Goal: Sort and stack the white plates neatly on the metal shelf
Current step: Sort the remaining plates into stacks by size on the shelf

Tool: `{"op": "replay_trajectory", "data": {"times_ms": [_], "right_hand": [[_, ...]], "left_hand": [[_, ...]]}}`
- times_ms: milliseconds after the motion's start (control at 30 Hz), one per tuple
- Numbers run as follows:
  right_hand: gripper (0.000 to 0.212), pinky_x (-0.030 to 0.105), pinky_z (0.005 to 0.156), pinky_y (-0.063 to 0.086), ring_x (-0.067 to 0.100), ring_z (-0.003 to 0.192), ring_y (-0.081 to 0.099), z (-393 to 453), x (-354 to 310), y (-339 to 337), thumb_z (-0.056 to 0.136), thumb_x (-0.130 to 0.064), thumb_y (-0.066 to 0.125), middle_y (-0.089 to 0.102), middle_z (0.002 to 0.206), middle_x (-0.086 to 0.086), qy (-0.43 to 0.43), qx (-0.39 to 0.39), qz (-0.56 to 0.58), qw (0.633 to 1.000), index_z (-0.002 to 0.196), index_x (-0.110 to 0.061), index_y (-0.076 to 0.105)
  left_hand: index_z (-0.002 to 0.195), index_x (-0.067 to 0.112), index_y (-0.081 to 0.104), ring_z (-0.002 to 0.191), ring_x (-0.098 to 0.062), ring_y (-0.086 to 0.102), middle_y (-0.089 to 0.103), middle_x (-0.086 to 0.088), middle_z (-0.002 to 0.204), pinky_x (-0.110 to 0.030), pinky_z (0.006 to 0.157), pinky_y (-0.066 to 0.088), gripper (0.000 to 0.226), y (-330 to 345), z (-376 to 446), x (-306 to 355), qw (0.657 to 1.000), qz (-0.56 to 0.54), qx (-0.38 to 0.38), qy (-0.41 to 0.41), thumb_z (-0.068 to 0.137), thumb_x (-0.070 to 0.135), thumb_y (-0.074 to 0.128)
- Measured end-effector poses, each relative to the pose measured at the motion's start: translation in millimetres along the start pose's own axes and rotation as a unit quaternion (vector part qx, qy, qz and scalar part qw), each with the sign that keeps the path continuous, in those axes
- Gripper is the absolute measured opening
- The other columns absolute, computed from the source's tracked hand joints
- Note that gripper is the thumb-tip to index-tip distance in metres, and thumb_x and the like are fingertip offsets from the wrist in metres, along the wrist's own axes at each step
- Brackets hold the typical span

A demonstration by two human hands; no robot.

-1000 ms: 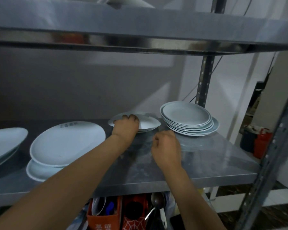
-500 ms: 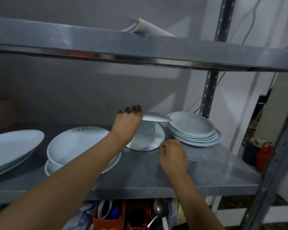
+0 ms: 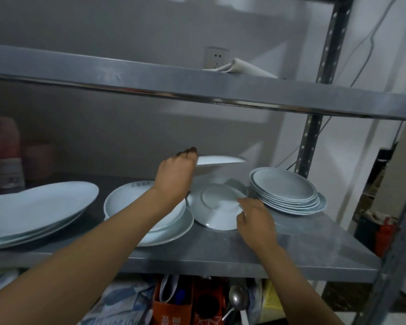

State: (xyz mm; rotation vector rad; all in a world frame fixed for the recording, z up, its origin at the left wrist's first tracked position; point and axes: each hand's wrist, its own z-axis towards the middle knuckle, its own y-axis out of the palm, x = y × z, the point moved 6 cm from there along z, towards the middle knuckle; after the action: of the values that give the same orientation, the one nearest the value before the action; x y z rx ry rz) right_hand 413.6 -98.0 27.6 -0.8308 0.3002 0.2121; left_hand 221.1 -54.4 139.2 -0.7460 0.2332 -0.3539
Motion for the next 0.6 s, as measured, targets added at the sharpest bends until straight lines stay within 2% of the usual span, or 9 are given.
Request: {"op": "replay_trajectory", "data": {"times_ms": [100, 167, 300, 400, 500, 600], "right_hand": [[0.040, 0.037, 0.085, 0.050, 0.032, 0.102, 0.059, 2.0, -4.2, -8.2, 0.077, 0.004, 0.056, 0.067, 0.109, 0.013, 0.013, 0.014, 0.020, 1.000, 0.115, -0.005, 0.065], [0.040, 0.034, 0.085, 0.048, 0.029, 0.101, 0.058, 8.1, -21.0, -15.8, 0.077, 0.000, 0.053, 0.067, 0.108, 0.009, -0.023, 0.030, 0.020, 0.999, 0.115, -0.008, 0.064], [0.045, 0.035, 0.103, 0.040, 0.026, 0.117, 0.054, 18.3, -82.0, -28.1, 0.082, -0.009, 0.051, 0.062, 0.126, 0.008, -0.105, 0.048, 0.047, 0.992, 0.126, -0.009, 0.059], [0.050, 0.028, 0.110, 0.025, 0.022, 0.133, 0.041, 18.7, -129.7, -23.7, 0.089, -0.010, 0.053, 0.048, 0.143, 0.005, -0.152, 0.006, 0.073, 0.986, 0.138, -0.017, 0.049], [0.055, 0.027, 0.114, 0.018, 0.017, 0.143, 0.025, 17.1, -163.5, -9.0, 0.094, -0.020, 0.050, 0.031, 0.154, 0.001, -0.184, -0.065, 0.069, 0.978, 0.146, -0.025, 0.035], [0.057, 0.028, 0.115, 0.017, 0.013, 0.145, 0.019, 9.1, -196.5, 6.1, 0.095, -0.025, 0.050, 0.027, 0.156, -0.003, -0.217, -0.113, 0.073, 0.967, 0.148, -0.028, 0.028]], "left_hand": [[0.122, 0.010, 0.048, 0.087, -0.037, 0.065, 0.067, -0.012, 0.102, -0.036, 0.065, 0.042, 0.047, -5.3, -8.0, -21.3, 0.999, -0.038, 0.013, -0.025, 0.078, -0.004, 0.054], [0.124, 0.011, 0.049, 0.085, -0.040, 0.063, 0.068, -0.013, 0.099, -0.037, 0.064, 0.042, 0.047, -6.7, -16.4, -35.1, 0.997, -0.061, 0.027, -0.042, 0.080, -0.004, 0.050], [0.115, 0.011, 0.057, 0.084, -0.042, 0.062, 0.069, -0.015, 0.094, -0.041, 0.069, 0.046, 0.036, -19.2, -36.8, -61.0, 0.987, -0.125, 0.071, -0.074, 0.084, -0.003, 0.046], [0.102, 0.006, 0.060, 0.082, -0.044, 0.061, 0.068, -0.019, 0.087, -0.040, 0.066, 0.043, 0.019, -26.7, -47.2, -86.7, 0.973, -0.171, 0.087, -0.126, 0.090, 0.002, 0.045], [0.095, 0.002, 0.060, 0.088, -0.042, 0.058, 0.066, -0.021, 0.092, -0.036, 0.068, 0.036, 0.018, -32.4, -59.5, -117.0, 0.940, -0.242, 0.083, -0.225, 0.096, 0.011, 0.045], [0.091, 0.004, 0.062, 0.087, -0.036, 0.061, 0.067, -0.016, 0.090, -0.037, 0.072, 0.048, 0.016, -35.5, -76.9, -147.8, 0.876, -0.353, 0.095, -0.316, 0.093, 0.011, 0.049]]}}
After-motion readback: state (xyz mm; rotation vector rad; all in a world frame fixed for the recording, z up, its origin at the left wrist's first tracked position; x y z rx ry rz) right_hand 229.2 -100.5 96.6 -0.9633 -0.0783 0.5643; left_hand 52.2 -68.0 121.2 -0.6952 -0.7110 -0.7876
